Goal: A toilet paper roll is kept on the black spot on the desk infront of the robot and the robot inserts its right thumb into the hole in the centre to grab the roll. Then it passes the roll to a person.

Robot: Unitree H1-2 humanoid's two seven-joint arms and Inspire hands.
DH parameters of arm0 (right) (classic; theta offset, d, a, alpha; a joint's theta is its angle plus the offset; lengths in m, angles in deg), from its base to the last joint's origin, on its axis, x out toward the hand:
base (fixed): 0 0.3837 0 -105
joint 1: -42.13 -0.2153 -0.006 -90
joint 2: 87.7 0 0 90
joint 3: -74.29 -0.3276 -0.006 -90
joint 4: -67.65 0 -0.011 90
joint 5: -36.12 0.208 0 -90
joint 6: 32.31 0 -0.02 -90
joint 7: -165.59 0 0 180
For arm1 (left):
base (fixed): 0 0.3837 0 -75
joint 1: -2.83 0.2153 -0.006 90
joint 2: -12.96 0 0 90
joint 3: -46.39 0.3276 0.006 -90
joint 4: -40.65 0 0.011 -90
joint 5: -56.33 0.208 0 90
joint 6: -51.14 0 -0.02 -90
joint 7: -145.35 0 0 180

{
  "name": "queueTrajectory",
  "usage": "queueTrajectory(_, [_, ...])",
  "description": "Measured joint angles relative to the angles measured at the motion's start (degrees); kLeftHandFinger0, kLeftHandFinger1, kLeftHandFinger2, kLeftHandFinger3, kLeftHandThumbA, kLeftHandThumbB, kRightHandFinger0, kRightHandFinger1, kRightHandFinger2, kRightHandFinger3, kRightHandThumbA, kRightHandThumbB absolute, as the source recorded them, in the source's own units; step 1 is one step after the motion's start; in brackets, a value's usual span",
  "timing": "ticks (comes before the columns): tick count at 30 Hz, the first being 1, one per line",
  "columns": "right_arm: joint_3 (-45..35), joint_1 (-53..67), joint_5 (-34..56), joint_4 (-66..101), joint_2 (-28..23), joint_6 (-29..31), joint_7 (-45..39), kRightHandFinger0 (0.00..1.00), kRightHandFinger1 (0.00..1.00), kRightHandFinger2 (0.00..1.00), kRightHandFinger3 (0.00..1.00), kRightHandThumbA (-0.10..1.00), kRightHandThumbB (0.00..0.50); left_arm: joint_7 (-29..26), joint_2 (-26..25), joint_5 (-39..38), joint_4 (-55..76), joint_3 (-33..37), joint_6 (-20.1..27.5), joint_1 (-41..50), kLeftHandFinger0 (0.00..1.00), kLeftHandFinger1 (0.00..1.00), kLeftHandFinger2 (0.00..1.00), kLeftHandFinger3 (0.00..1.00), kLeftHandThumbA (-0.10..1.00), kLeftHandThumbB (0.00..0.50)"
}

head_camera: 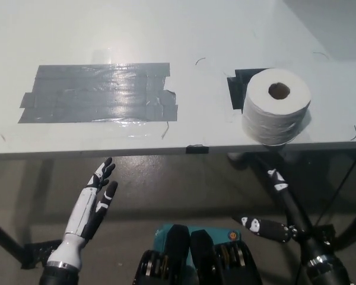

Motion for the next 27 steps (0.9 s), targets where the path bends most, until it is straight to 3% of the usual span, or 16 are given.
queueTrajectory(4, [-1.63,2.12,0.05,8.9,0.14,-0.16,0.25,1.0,1.0,1.0,1.0,1.0,0.298,0.06,0.16,-0.36,-0.14,-0.03,0.0,0.61,1.0,1.0,1.0,1.0,1.0,0.177])
queueTrajectory(9, [-3.48,2.26,0.11,19.3,-0.17,-1.46,0.17,1.0,1.0,1.0,1.0,1.0,0.253,0.07,0.17,-0.46,-0.14,-0.03,-0.02,0.75,1.0,1.0,1.0,1.0,1.0,0.189])
queueTrajectory(14, [-7.28,-1.3,0.44,29.3,-3.64,-6.12,-0.58,1.0,1.0,1.0,1.0,1.0,0.357,0.08,0.16,-0.54,-0.14,-0.06,-0.05,0.89,1.0,1.0,1.0,1.0,1.0,0.191])
queueTrajectory(15, [-7.84,-2.26,0.57,30.14,-4.46,-7.17,-0.74,1.0,1.0,1.0,1.0,1.0,0.412,0.08,0.16,-0.54,-0.14,-0.06,-0.06,0.93,1.0,1.0,1.0,1.0,1.0,0.187])
queueTrajectory(17, [-9.31,-5.73,0.83,31.11,-7.22,-9.77,-1.4,1.0,1.0,1.0,1.0,1.0,0.427,0.08,0.18,-0.54,-0.14,-0.04,-0.07,0.99,1.0,1.0,1.0,1.0,1.0,0.186])
queueTrajectory(22, [-10.17,-11.85,1.16,30.03,-11.71,-15.66,-3.22,1.0,1.0,1.0,1.0,1.0,0.367,0.08,0.18,-0.53,-0.14,-0.04,-0.2,1.03,1.0,1.0,1.0,1.0,1.0,0.158])
queueTrajectory(27, [-9.11,-21.46,1.48,21.66,-17.35,-22.24,-7.42,1.0,1.0,1.0,1.0,1.0,0.414,0.08,0.17,-0.52,-0.14,-0.05,-0.26,1.02,1.0,1.0,1.0,1.0,1.0,0.142])
